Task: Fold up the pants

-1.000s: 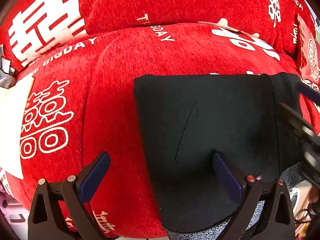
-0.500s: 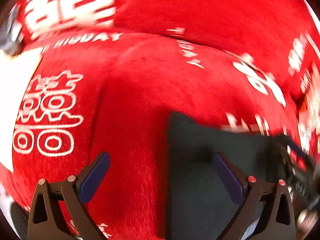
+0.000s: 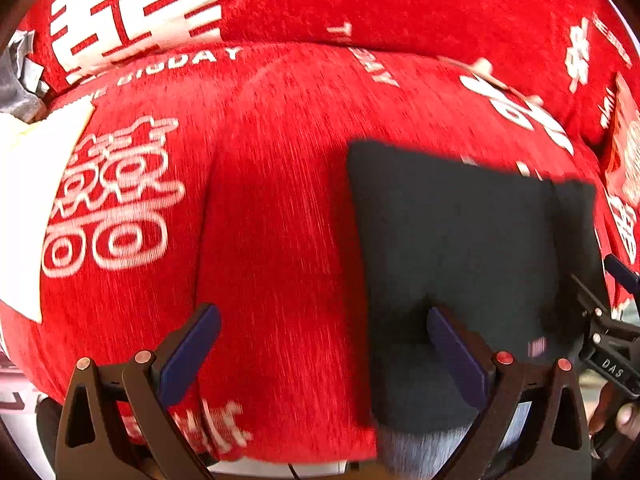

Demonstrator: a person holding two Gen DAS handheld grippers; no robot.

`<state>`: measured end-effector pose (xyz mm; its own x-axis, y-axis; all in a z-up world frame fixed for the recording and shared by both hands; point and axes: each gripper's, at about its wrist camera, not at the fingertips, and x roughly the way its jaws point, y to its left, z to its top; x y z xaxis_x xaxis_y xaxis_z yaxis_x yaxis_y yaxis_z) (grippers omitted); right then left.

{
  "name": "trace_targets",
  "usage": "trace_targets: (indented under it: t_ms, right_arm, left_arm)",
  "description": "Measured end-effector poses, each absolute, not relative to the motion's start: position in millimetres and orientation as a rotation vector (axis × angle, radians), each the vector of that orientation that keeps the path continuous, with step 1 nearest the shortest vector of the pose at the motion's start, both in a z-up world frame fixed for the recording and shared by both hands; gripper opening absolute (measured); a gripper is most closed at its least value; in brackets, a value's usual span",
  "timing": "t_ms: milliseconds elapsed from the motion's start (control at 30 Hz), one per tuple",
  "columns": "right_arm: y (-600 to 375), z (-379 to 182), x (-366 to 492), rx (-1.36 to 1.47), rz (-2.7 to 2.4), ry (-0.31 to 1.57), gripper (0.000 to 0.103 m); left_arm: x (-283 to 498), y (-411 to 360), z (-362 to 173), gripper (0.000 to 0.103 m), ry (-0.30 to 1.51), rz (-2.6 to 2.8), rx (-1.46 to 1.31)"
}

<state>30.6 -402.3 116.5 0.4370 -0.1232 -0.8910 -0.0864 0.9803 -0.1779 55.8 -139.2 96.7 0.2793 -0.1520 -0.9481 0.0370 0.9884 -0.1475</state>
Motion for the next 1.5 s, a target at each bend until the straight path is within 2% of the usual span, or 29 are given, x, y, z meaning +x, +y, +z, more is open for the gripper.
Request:
trace_targets:
  t_ms: [167,333,467,567,833,967,1133,1333,1433,1500]
  right_arm:
    - [-403,111,-19,-0.201,-0.023,1.083,0.098]
    - [-408,113,-12,-0.159,-0.031,1.119,0.1]
    - [-393,144,-25,-0.224,-0.081,1.009,0.1]
    - [-380,151,-39,-0.198,-0.041,0.971,0.1]
    - [-383,102,-33,-0.078,0.011,1.11,0.102]
    - [-380,114,-31,-0.108,0.029,1.111,0.102]
    - [-386,143,0,-0.082,0.028,1.021,0.102]
    - [-391,123,83,-0.117,-0.012,1.035,0.102]
    - [-400,99,118,-0.064,0.006,1.151,0.103]
    - [-408,93,124,0.003,0.006,1.164,0.103]
  left_arm:
    - [27,-132,92,0.103,1.271,-0.14,-0.163]
    - [24,-130,92,0.103,1.285,-0.147,-0.185]
    - [7,-134,109,0.103,1.226,-0.181,-0.143]
    - [1,-136,102,0.103,1.248,-0.184,-0.13]
    - [-1,-138,86,0.103,1.278,-0.176,-0.118]
    - [0,-139,86,0.103,1.274,-0.168,-0.113]
    - [0,-141,84,0.103,1.274,-0.163,-0.118]
    - [-1,-142,83,0.103,1.269,-0.158,-0.104]
    - [0,-144,82,0.103,1.266,-0.165,-0.098]
    - [0,-147,82,0.103,1.263,-0.165,-0.095]
